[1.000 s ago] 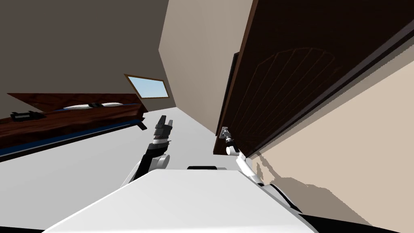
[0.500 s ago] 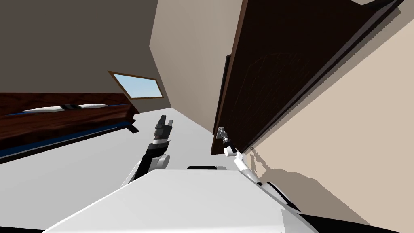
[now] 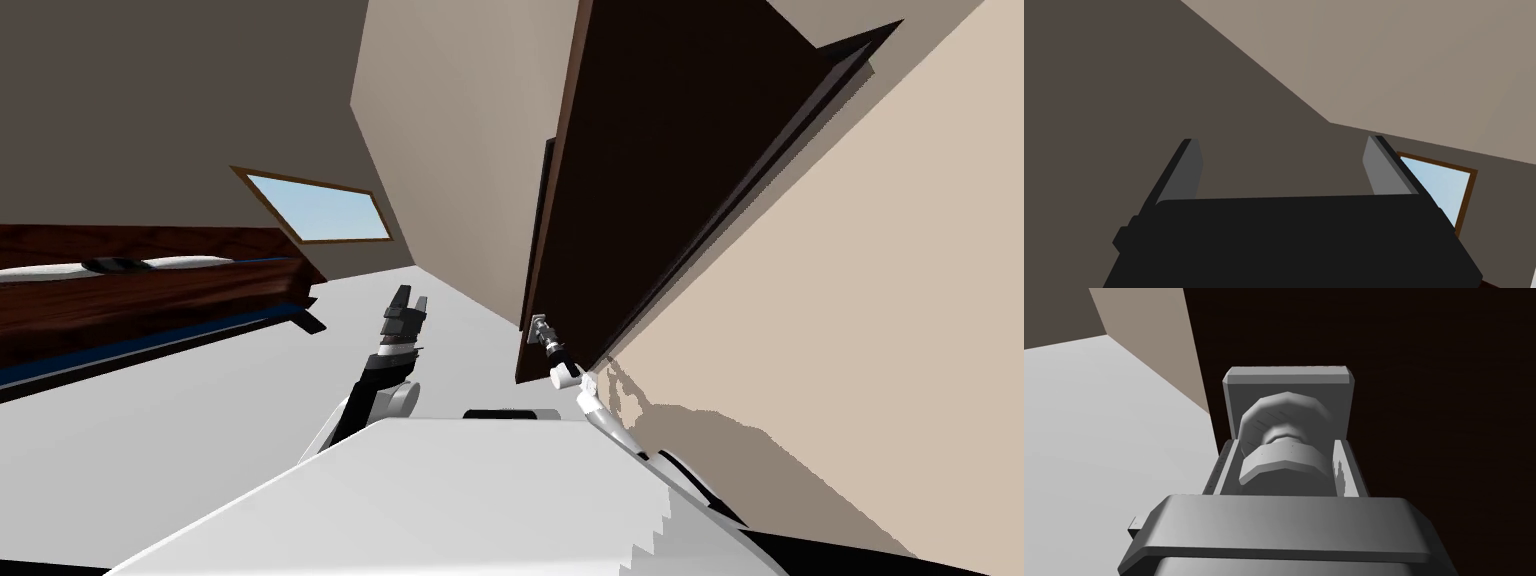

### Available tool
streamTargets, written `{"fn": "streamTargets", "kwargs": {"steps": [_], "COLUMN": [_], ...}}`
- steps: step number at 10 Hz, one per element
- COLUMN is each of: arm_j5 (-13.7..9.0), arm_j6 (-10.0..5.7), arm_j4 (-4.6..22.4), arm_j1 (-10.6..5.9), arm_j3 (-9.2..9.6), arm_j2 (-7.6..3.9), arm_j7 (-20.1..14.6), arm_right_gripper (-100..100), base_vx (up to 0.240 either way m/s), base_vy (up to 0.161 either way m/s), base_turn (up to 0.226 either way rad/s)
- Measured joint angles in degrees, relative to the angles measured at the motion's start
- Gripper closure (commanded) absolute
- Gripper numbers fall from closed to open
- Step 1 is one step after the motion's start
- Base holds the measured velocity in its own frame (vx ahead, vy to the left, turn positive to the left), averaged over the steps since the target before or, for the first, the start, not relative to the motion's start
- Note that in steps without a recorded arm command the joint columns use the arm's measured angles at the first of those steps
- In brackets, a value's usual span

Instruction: Pull the door open

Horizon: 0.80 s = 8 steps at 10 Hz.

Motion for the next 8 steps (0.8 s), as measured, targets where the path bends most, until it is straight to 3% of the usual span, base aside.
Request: {"fn": "streamTargets", "kwargs": {"steps": [2, 5, 7, 8], "arm_j5": [-0.1, -0.2, -0.3, -0.3], "arm_j6": [-0.01, -1.38, -0.68, -1.22], "arm_j4": [-0.2, 1.4, 0.8, 1.5], "arm_j1": [-0.78, -2.39, -2.96, -3.70], "arm_j3": [1.30, 3.21, 4.09, 4.80], "arm_j2": [-0.01, -0.10, 0.38, 0.45], "arm_j7": [-0.4, -1.4, -1.4, -1.6], "arm_right_gripper": [100, 100, 100, 100], "base_vx": [0.005, -0.007, -0.013, -0.010], "base_vy": [0.101, 0.048, 0.030, 0.034], "base_turn": [-0.204, -0.086, -0.116, -0.117]}}
